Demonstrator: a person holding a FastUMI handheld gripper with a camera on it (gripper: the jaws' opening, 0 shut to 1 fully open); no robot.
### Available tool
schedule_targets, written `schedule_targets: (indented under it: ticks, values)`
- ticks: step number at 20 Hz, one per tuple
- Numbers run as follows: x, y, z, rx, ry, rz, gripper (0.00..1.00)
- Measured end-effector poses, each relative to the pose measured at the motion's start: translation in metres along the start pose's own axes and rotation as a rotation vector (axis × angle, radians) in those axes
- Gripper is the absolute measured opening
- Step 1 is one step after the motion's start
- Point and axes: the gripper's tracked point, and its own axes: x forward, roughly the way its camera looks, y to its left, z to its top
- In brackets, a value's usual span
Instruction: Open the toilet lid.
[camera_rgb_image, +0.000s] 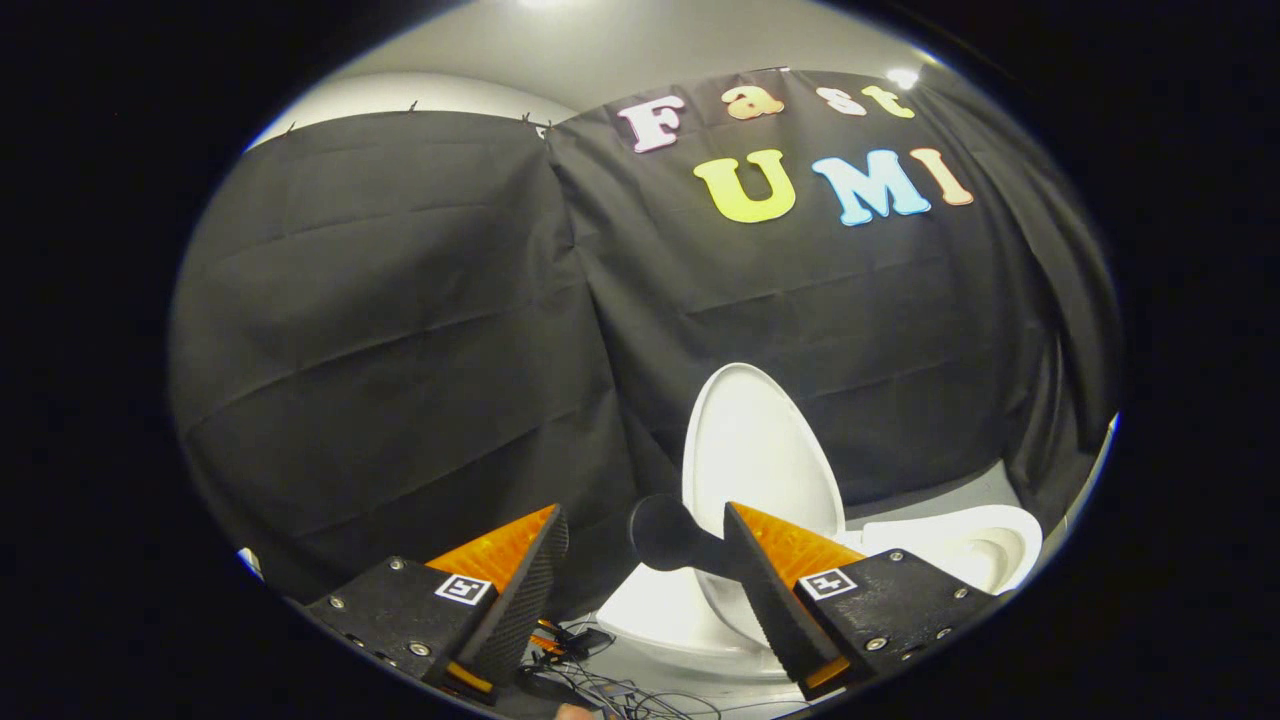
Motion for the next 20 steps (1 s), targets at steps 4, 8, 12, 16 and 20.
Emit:
schedule_targets:
  ticks: [4,8,12,16,20]
  values:
    - [-0.035,-0.001,0.022,0.005,-0.022,0.076,0.96]
    - [-0.070,-0.047,0.070,-0.017,-0.130,0.048,0.96]
    - [-0.093,-0.096,0.114,0.034,-0.204,0.032,0.95]
    - [-0.137,-0.166,0.158,-0.019,-0.280,-0.049,0.96]
    - [-0.184,-0.247,0.184,-0.131,-0.346,-0.169,0.95]
